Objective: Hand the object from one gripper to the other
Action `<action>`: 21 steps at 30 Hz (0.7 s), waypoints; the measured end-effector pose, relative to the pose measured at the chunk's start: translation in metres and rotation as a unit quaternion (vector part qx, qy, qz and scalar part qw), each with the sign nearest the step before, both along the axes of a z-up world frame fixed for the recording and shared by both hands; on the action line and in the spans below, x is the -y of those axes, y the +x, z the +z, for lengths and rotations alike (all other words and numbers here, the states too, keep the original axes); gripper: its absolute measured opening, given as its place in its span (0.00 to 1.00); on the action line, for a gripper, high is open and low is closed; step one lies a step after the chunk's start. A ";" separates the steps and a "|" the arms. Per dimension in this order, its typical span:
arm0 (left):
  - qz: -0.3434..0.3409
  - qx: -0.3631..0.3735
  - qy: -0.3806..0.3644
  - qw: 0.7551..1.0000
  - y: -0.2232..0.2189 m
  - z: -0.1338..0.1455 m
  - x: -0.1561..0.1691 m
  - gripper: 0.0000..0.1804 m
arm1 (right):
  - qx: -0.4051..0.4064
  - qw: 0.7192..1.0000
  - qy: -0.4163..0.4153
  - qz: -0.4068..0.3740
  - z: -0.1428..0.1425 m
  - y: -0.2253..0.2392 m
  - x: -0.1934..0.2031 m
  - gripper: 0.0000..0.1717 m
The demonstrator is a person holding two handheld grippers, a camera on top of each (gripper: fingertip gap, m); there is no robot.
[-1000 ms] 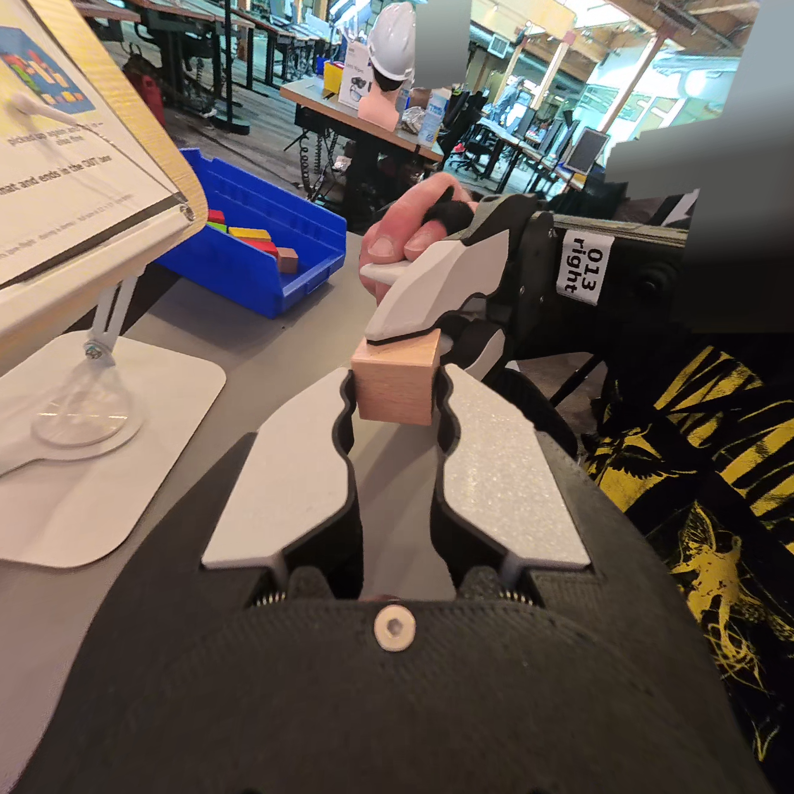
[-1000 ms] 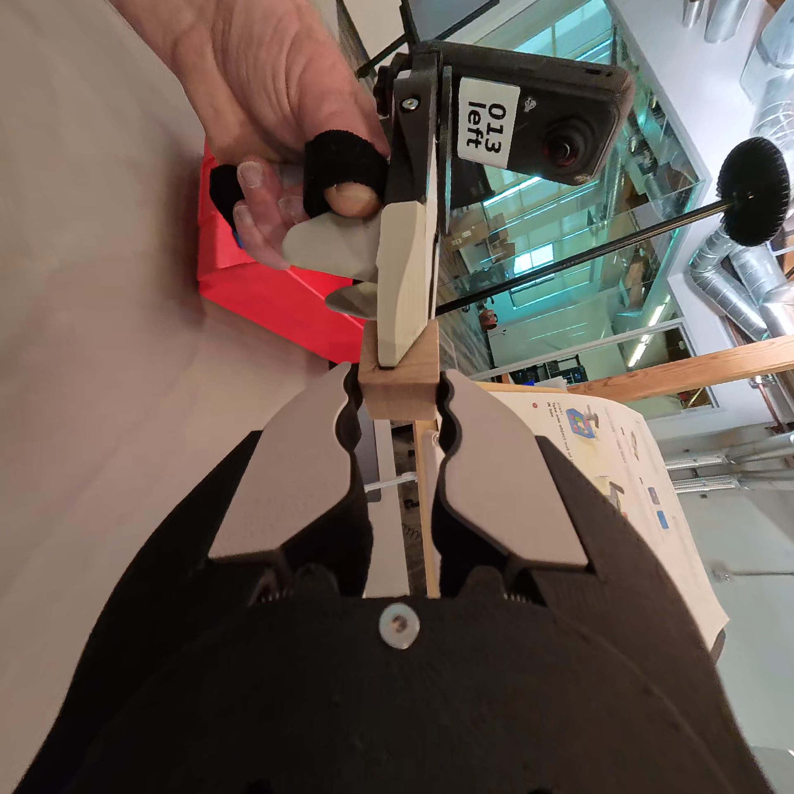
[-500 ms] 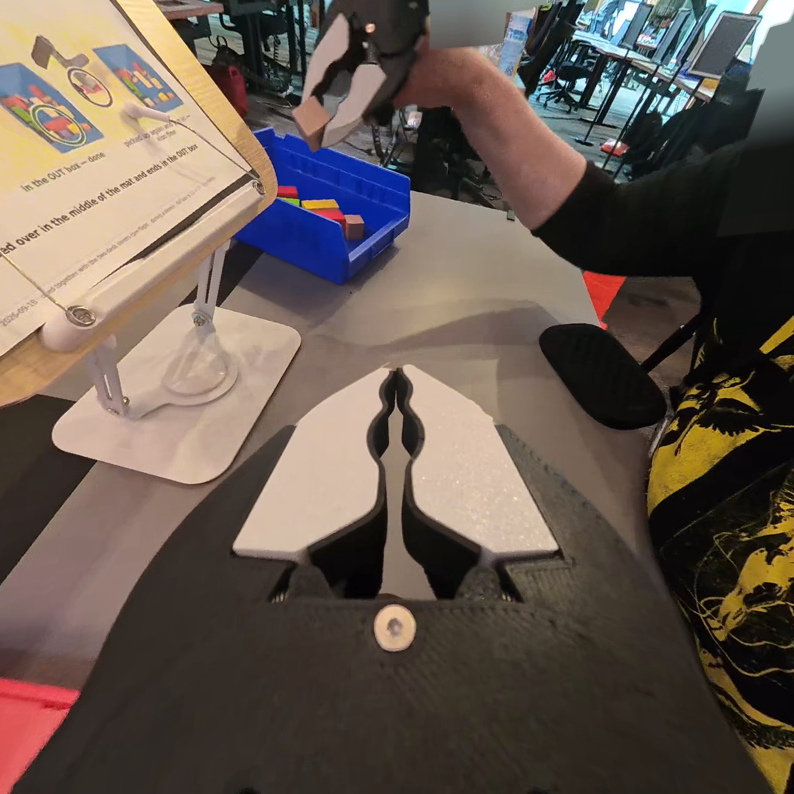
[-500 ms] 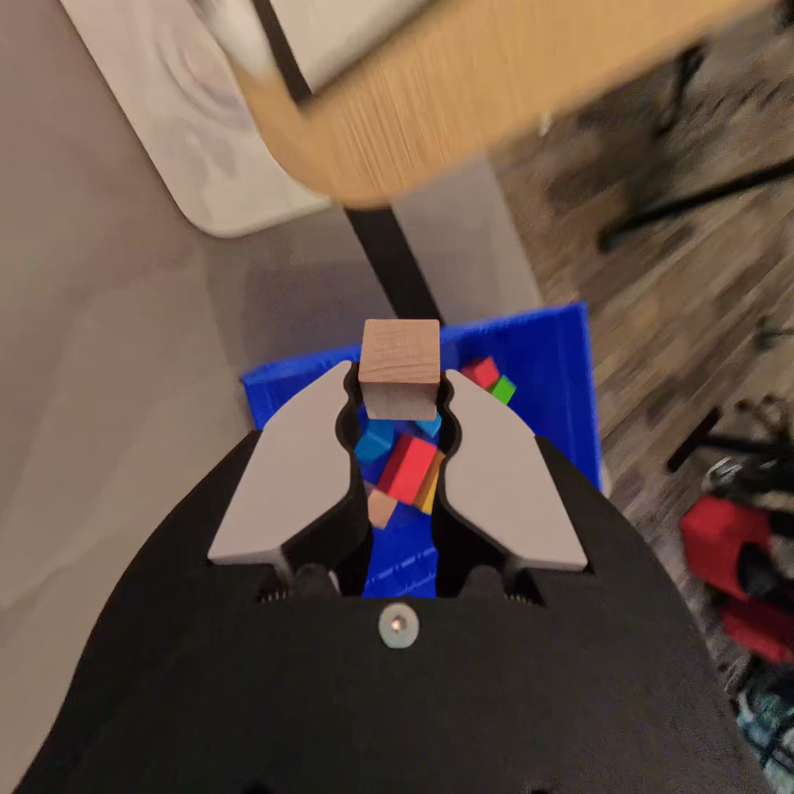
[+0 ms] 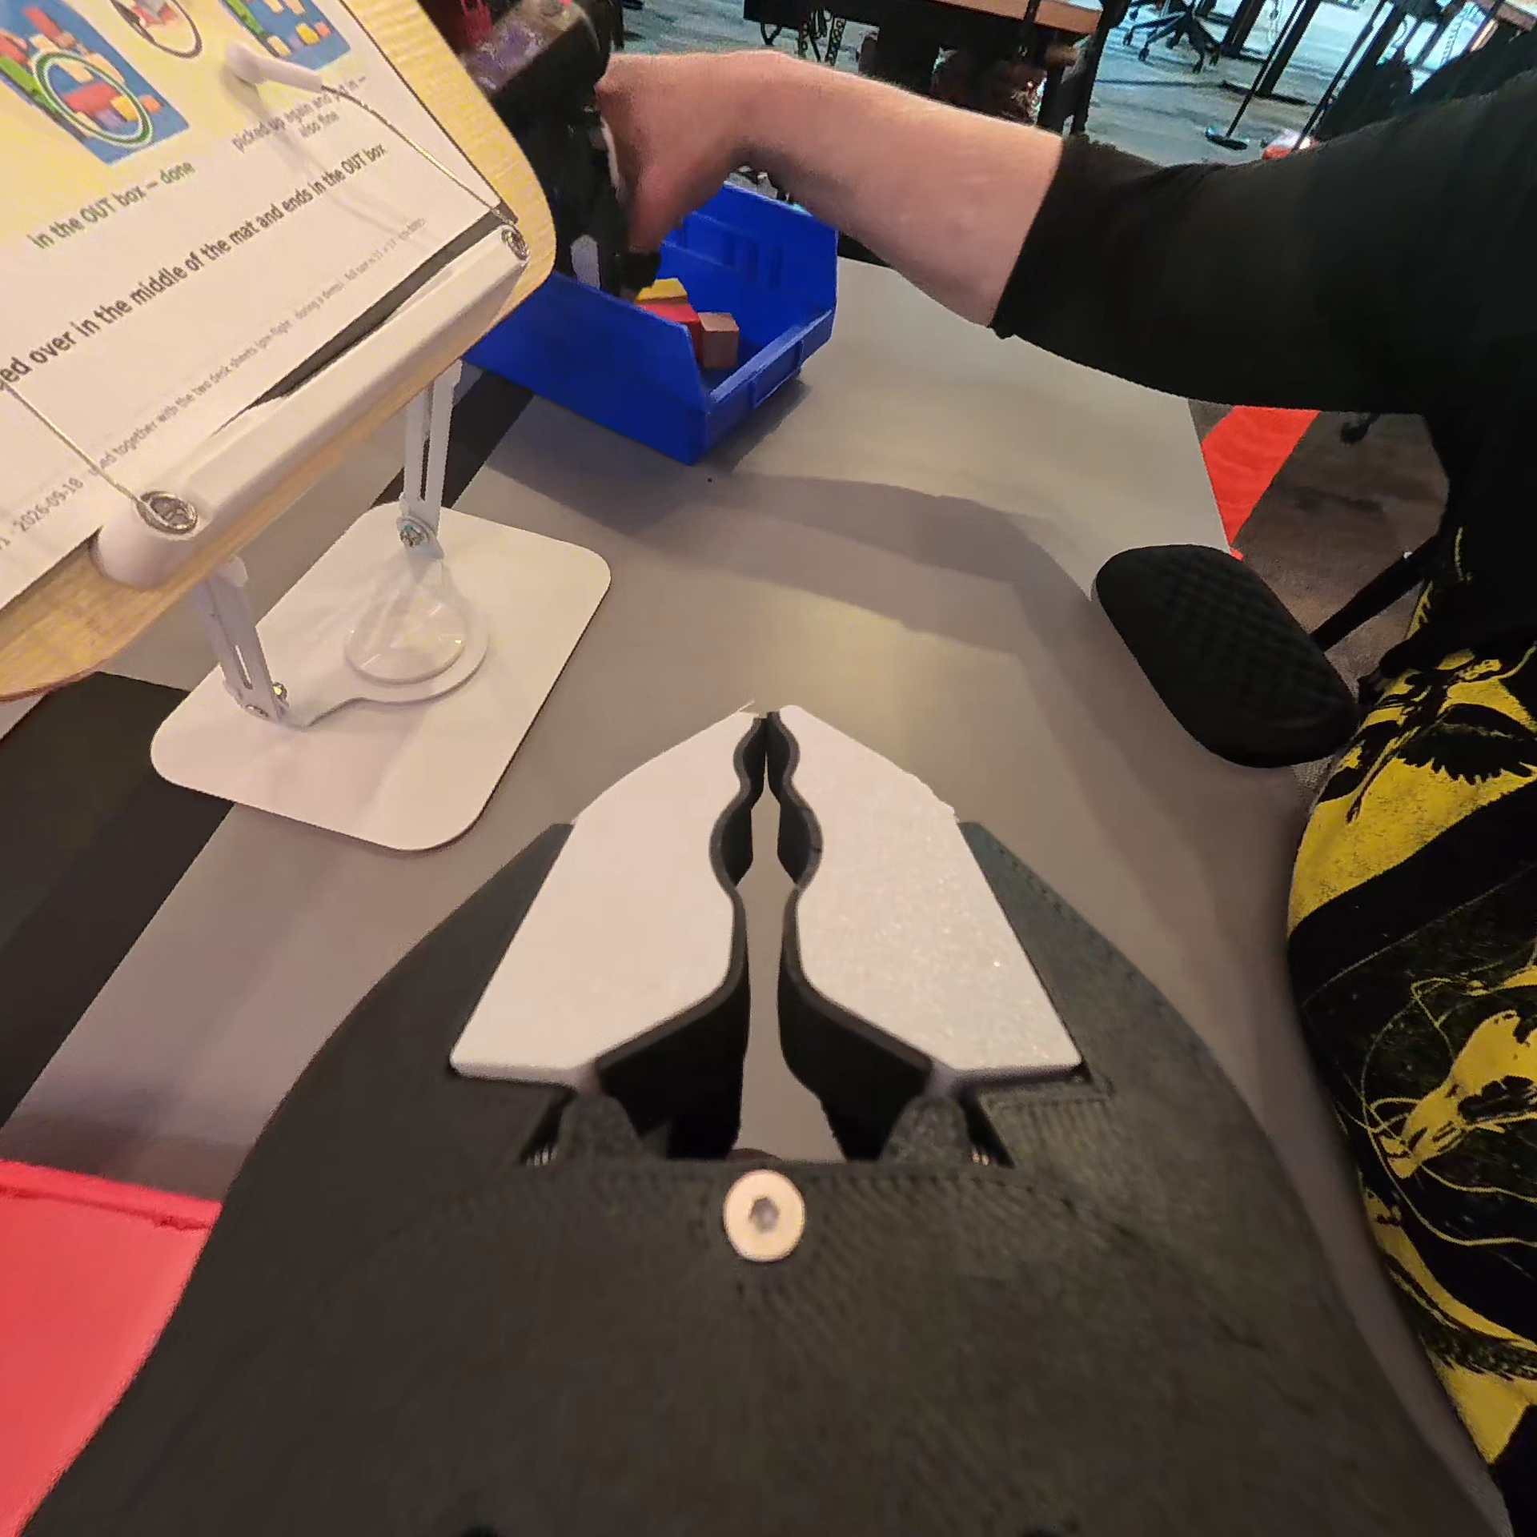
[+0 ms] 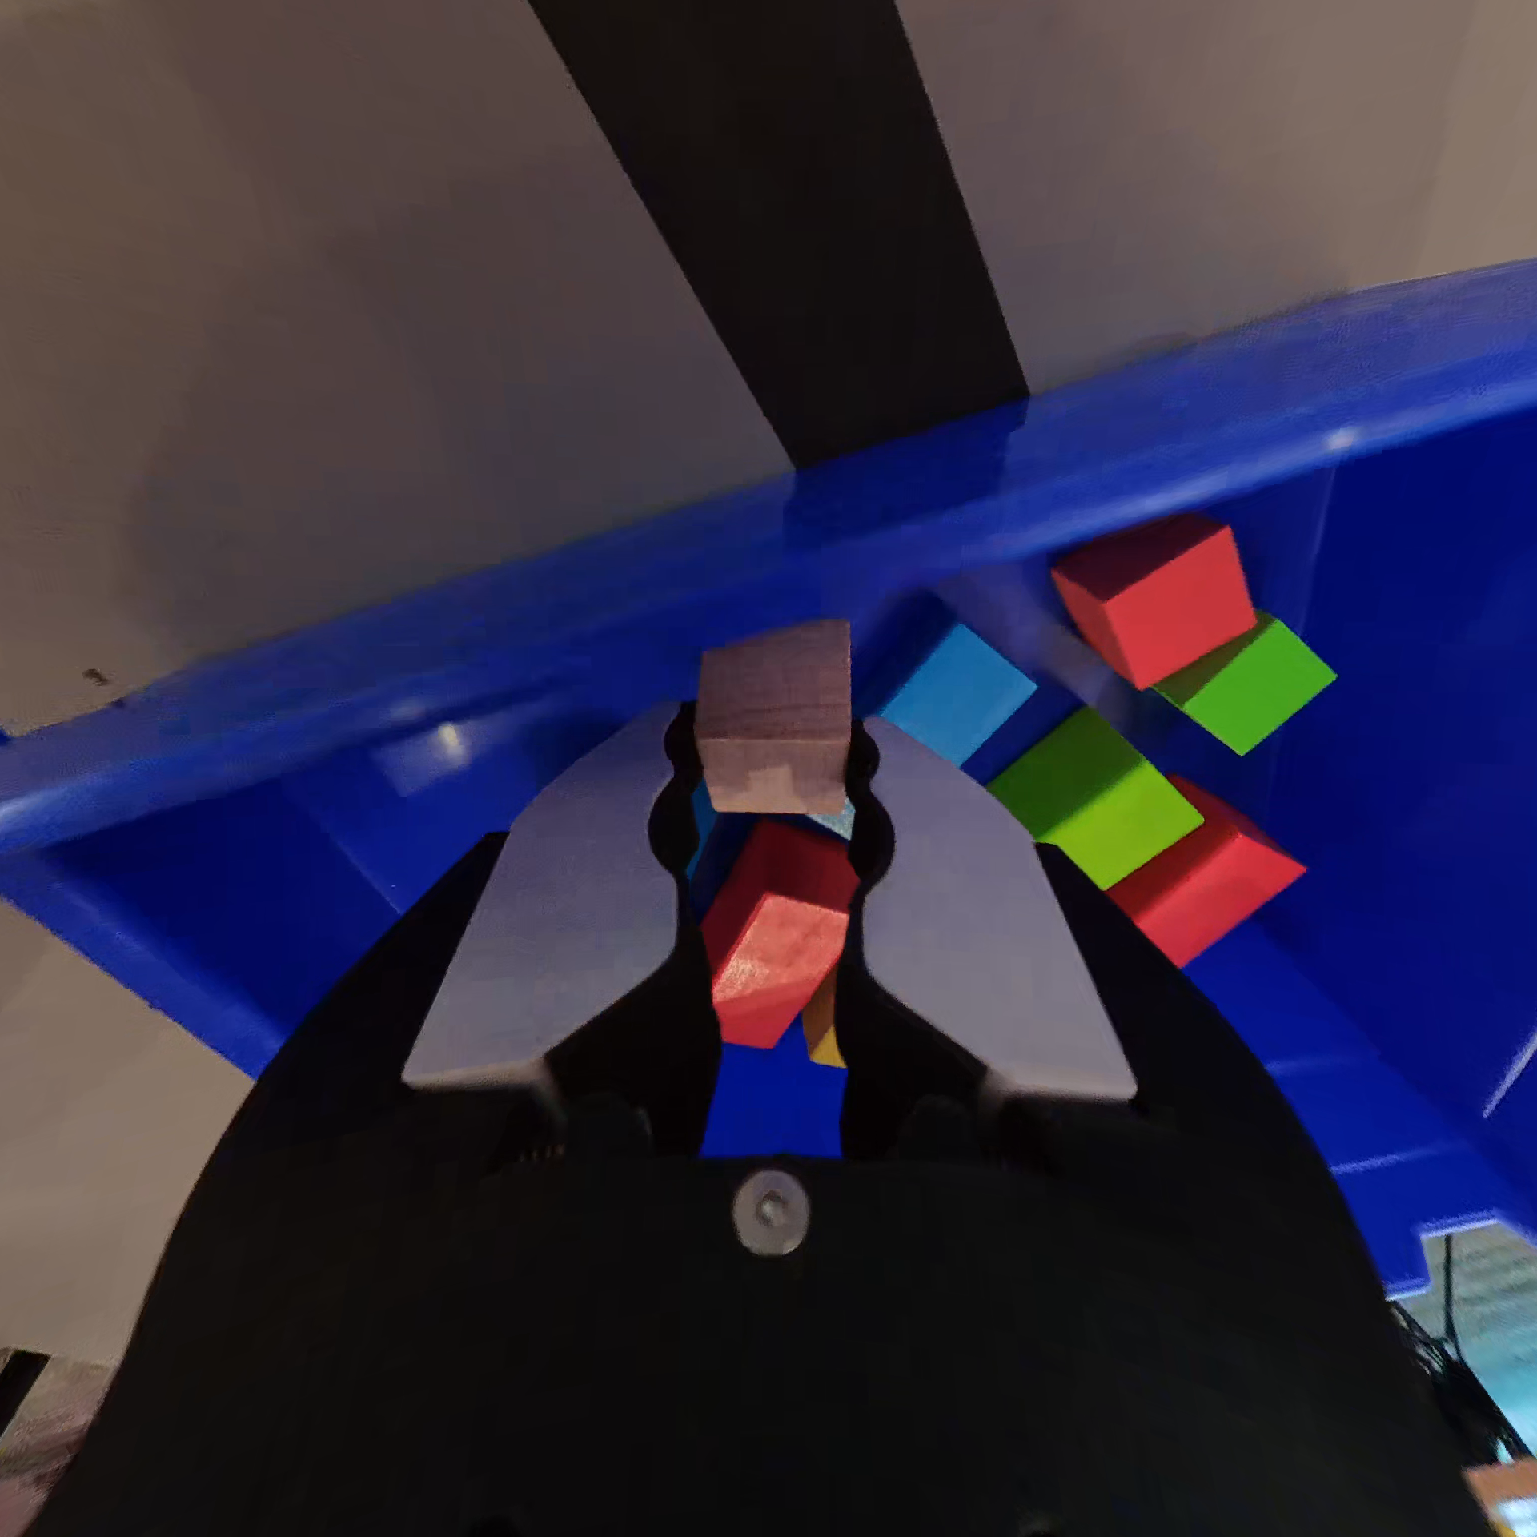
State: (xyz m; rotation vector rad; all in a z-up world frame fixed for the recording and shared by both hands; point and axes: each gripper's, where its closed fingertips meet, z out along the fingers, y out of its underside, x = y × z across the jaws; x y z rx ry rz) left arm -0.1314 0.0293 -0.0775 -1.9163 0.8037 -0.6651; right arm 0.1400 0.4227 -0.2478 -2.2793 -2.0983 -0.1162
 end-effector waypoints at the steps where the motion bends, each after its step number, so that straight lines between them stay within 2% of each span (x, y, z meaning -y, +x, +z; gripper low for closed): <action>1: 0.002 0.000 -0.001 1.000 -0.001 -0.002 0.000 0.00 | 0.008 1.000 -0.005 -0.003 -0.003 0.000 0.000 0.19; 6: 0.005 0.004 -0.005 1.000 -0.003 -0.006 -0.001 0.00 | 0.020 0.999 -0.019 -0.023 -0.005 -0.005 -0.008 0.19; 13: 0.031 -0.011 -0.001 0.999 -0.017 -0.009 -0.002 0.00 | -0.017 0.999 -0.021 -0.042 -0.008 -0.015 -0.015 0.19; 15: 0.047 -0.051 0.010 0.998 -0.035 -0.007 -0.003 0.03 | -0.037 0.998 -0.021 -0.048 -0.005 -0.017 -0.013 0.25; 18: 0.104 -0.154 0.044 0.982 -0.089 0.005 -0.007 0.11 | -0.055 0.997 -0.003 -0.049 0.006 -0.014 -0.011 0.33; 21: 0.150 -0.229 -0.002 0.962 -0.147 -0.001 -0.004 0.22 | -0.092 0.994 0.029 -0.057 0.027 -0.013 -0.009 0.36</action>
